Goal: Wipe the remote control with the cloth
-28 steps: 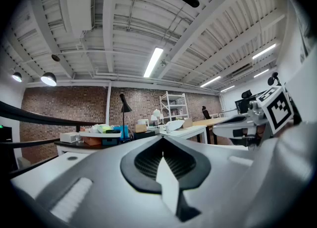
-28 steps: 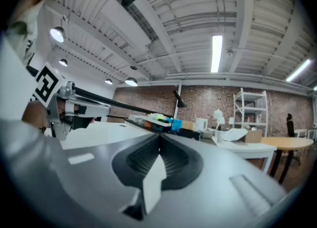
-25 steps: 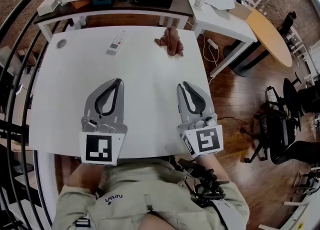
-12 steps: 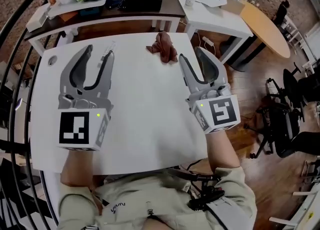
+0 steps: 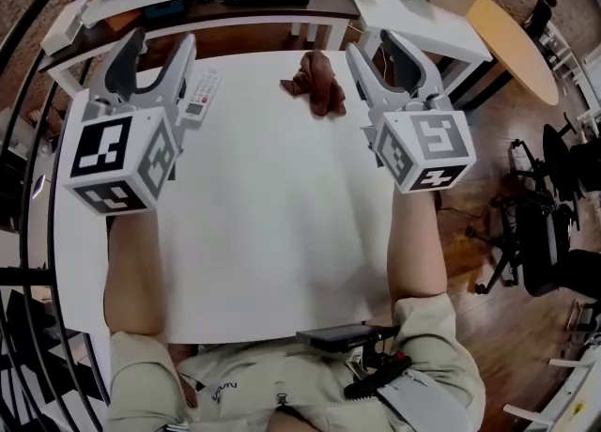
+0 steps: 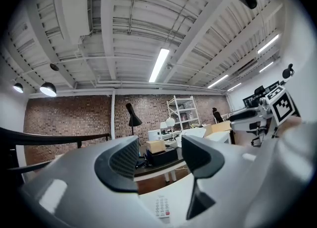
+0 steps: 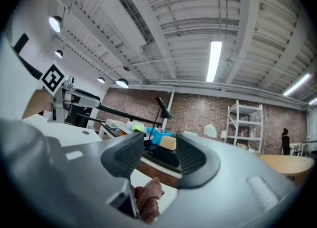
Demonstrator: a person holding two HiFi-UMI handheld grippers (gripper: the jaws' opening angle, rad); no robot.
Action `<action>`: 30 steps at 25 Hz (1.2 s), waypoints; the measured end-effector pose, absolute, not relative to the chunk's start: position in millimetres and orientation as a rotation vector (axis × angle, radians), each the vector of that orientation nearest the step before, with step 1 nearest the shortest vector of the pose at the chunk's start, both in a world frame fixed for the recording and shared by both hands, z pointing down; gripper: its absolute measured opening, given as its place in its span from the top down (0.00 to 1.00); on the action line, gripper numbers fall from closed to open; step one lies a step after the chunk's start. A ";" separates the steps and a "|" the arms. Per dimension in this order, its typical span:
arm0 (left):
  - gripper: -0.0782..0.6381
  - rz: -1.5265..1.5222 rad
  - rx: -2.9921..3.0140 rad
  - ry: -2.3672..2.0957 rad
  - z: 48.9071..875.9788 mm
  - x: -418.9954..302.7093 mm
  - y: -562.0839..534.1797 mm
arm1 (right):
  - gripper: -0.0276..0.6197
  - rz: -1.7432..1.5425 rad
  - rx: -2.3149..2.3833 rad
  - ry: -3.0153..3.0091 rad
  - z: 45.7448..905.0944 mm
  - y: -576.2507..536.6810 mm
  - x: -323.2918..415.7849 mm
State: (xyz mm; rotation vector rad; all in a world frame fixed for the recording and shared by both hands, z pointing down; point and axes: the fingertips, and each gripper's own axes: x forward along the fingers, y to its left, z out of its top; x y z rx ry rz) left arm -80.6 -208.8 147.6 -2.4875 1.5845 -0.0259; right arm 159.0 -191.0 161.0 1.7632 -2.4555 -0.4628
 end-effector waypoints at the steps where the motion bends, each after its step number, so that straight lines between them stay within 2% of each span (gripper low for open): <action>1: 0.54 -0.044 -2.495 1.598 154.4 -82.1 -218.0 | 0.64 -0.449 1.774 -2.446 163.1 -198.9 161.8; 7: 0.48 -0.156 -2.617 1.648 207.5 -82.3 -263.8 | 0.62 -0.317 1.773 -2.444 181.9 -244.8 167.2; 15: 0.38 -0.391 -2.753 1.686 291.6 -78.4 -289.5 | 0.51 -0.178 1.590 -2.398 238.1 -276.2 152.9; 30: 0.34 -0.808 -2.841 1.602 371.0 -77.0 -298.1 | 0.51 0.079 1.416 -2.298 316.7 -294.5 150.9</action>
